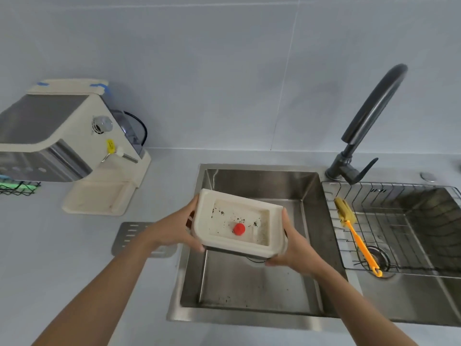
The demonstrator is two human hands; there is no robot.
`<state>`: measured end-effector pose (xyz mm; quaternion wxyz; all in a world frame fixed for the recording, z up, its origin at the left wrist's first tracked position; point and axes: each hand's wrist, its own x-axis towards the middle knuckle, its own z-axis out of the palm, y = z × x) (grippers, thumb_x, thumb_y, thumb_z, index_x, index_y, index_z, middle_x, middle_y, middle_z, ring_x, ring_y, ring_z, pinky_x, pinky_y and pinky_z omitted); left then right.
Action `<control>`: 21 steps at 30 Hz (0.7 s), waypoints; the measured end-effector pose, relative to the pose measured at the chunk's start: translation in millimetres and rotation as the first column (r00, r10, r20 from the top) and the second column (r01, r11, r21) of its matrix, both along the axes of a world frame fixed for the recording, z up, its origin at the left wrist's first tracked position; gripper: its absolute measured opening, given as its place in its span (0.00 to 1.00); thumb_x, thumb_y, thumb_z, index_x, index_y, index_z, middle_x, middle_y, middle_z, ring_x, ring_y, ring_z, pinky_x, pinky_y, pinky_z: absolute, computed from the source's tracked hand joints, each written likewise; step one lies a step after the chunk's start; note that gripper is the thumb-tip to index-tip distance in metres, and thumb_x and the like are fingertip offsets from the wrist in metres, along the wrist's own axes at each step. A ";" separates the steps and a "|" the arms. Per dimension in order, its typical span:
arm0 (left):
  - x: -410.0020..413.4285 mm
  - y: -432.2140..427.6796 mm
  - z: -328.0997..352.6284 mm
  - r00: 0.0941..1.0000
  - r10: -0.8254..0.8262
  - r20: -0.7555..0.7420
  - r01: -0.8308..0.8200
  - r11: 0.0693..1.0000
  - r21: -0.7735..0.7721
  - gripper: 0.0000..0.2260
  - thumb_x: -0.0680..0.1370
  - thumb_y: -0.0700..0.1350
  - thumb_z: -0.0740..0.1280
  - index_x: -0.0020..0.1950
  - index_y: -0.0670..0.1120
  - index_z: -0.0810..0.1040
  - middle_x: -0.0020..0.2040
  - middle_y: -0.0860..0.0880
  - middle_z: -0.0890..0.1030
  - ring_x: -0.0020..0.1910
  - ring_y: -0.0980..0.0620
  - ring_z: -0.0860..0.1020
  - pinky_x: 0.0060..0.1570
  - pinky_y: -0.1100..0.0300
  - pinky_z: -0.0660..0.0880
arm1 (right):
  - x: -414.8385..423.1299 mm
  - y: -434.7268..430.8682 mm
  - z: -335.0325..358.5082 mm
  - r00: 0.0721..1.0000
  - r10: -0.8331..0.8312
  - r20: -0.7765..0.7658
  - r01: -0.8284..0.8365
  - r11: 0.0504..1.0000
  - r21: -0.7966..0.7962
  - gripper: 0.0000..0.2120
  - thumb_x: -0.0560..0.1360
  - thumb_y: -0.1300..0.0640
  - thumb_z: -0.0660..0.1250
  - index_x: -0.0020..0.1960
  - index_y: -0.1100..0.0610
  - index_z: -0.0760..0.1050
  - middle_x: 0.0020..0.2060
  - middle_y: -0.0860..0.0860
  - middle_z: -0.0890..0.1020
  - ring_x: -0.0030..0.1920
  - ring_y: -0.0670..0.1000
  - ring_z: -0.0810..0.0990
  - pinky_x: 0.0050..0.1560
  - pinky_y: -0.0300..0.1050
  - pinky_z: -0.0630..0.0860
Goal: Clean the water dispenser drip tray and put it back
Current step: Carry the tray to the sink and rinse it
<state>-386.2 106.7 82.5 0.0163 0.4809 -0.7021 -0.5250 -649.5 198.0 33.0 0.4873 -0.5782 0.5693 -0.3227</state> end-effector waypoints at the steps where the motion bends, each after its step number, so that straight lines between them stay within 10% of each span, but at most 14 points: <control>1: 0.5 -1.7 1.0 1.000 0.000 0.013 0.000 1.000 0.001 0.51 0.62 0.40 0.77 0.72 0.61 0.47 0.63 0.56 0.70 0.60 0.54 0.71 0.58 0.58 0.73 | -0.3 -0.1 -2.4 1.000 -0.004 0.000 0.004 1.000 0.007 0.50 0.58 0.67 0.77 0.62 0.33 0.53 0.58 0.41 0.72 0.59 0.38 0.73 0.46 0.30 0.77; 9: 8.5 -20.1 14.1 0.995 -0.011 0.100 0.016 0.999 -0.045 0.46 0.59 0.44 0.78 0.67 0.64 0.53 0.58 0.57 0.75 0.57 0.53 0.73 0.55 0.58 0.74 | 12.3 -9.1 -22.4 0.997 -0.023 0.068 0.019 0.998 0.061 0.50 0.57 0.66 0.77 0.68 0.43 0.55 0.55 0.38 0.74 0.59 0.44 0.74 0.57 0.49 0.78; 21: -17.6 -76.4 61.6 0.990 -0.052 0.133 0.062 0.995 -0.072 0.26 0.62 0.33 0.76 0.53 0.56 0.75 0.55 0.49 0.80 0.56 0.48 0.78 0.53 0.59 0.75 | 59.1 -14.7 -38.6 0.852 -0.244 0.463 0.168 0.965 0.201 0.41 0.59 0.69 0.73 0.66 0.51 0.61 0.57 0.50 0.77 0.53 0.42 0.78 0.43 0.36 0.78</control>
